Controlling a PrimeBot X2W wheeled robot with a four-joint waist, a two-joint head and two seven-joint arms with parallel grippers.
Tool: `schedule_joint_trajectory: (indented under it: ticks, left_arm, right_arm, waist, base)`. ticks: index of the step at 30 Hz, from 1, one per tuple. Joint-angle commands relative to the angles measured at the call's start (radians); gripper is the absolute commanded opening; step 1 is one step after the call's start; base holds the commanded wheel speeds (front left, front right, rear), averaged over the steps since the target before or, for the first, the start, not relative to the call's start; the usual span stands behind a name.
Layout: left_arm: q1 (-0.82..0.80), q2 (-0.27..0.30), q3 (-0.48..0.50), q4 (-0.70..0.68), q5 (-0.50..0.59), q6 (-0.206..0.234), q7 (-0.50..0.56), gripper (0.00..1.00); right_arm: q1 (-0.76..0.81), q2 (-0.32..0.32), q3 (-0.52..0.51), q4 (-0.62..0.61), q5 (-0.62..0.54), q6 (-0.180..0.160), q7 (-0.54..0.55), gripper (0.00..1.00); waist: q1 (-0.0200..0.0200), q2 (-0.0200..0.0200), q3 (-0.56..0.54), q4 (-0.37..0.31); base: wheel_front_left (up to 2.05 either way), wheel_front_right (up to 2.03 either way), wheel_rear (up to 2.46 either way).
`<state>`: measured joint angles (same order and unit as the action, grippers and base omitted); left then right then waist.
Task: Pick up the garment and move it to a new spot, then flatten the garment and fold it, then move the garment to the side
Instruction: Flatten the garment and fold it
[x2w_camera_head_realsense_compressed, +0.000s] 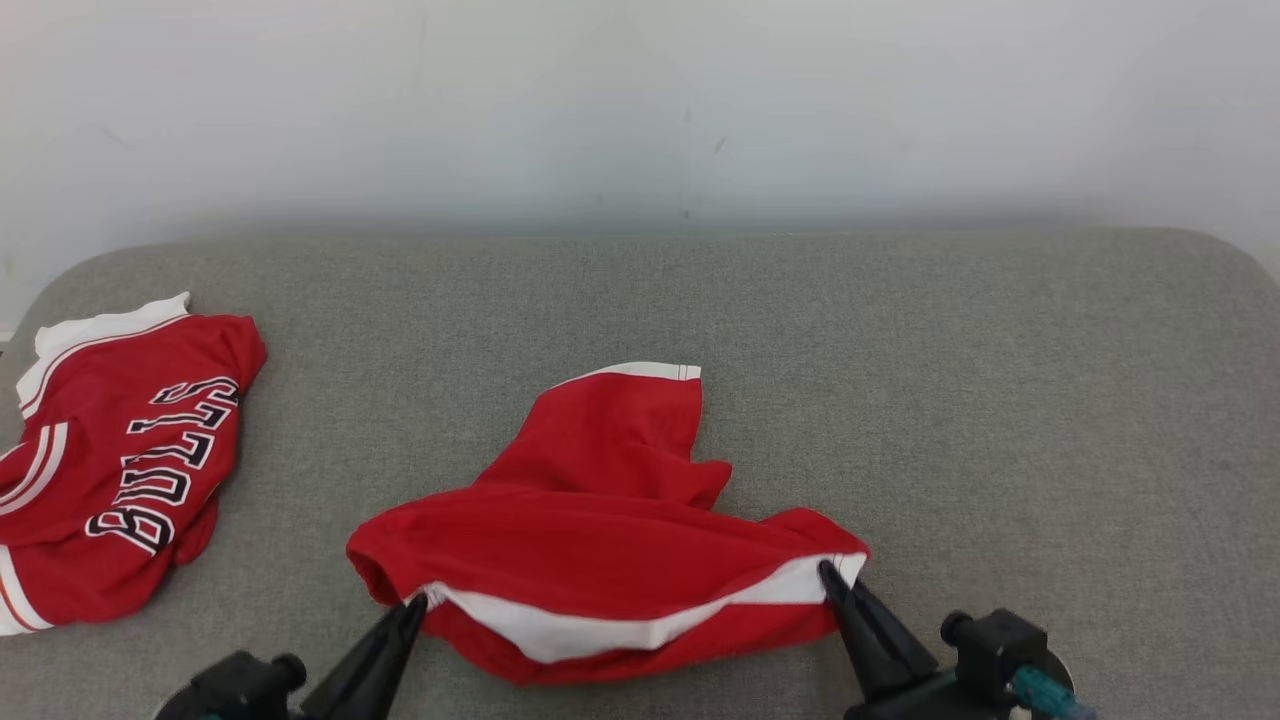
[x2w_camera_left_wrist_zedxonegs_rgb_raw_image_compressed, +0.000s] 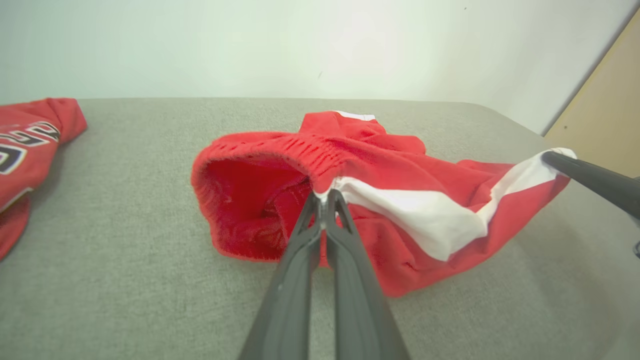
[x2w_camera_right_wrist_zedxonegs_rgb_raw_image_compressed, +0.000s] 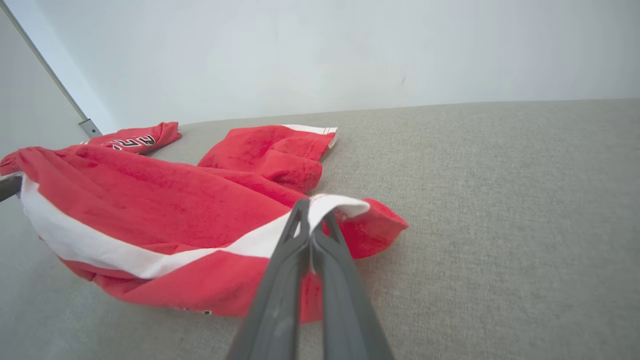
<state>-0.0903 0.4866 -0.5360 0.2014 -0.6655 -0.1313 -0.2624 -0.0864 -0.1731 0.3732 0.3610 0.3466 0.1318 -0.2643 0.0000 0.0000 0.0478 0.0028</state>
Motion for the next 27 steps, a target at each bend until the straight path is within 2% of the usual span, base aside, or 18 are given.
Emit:
schedule_joint_trajectory:
  ticks: [1, 5, 8, 14, 15, 19, 27]
  left_arm:
    - [-0.055, 0.023, -0.001, -0.020, -0.009, 0.001, -0.001, 0.00]
    - [-0.220, 0.085, -0.021, -0.049, -0.030, 0.001, 0.036, 0.00]
    - [-0.377, 0.120, -0.037, -0.056, -0.089, 0.001, 0.069, 0.00]
    - [-0.742, 0.188, -0.106, -0.011, -0.190, 0.001, 0.154, 0.00]
    - [-0.742, 0.188, -0.106, -0.011, -0.190, 0.001, 0.154, 0.00]
    - [-0.975, 0.197, -0.172, 0.048, -0.268, 0.001, 0.194, 0.00]
    - [-1.352, 0.163, -0.272, 0.142, -0.467, 0.001, 0.214, 0.00]
  right_arm:
    - [-0.043, -0.014, 0.005, -0.018, 0.022, -0.002, -0.002, 0.00]
    - [-0.163, -0.041, 0.022, -0.041, 0.068, -0.002, 0.013, 0.00]
    - [-0.279, -0.058, 0.020, -0.048, 0.107, -0.002, 0.035, 0.00]
    - [-0.583, -0.073, 0.010, -0.029, 0.181, -0.002, 0.102, 0.00]
    - [-0.583, -0.073, 0.010, -0.029, 0.181, -0.002, 0.102, 0.00]
    - [-0.809, -0.076, -0.004, 0.015, 0.216, -0.002, 0.145, 0.00]
    - [-1.210, -0.077, -0.057, 0.135, 0.257, -0.002, 0.190, 0.00]
  waist:
    - [0.0000, 0.0000, 0.003, 0.001]
    - [0.0000, 0.0000, 0.033, -0.008]
    - [0.0000, 0.0000, 0.075, -0.013]
    - [0.0000, 0.0000, 0.204, -0.024]
    - [0.0000, 0.0000, 0.204, -0.024]
    - [0.0000, 0.0000, 0.301, -0.020]
    - [0.0000, 0.0000, 0.433, -0.012]
  base:
    - [0.00, 0.00, 0.00]
    - [0.00, 0.00, 0.00]
    - [0.00, 0.00, 0.00]
    - [0.00, 0.00, 0.00]
    - [0.00, 0.00, 0.00]
    - [0.00, 0.00, 0.00]
    - [0.00, 0.00, 0.00]
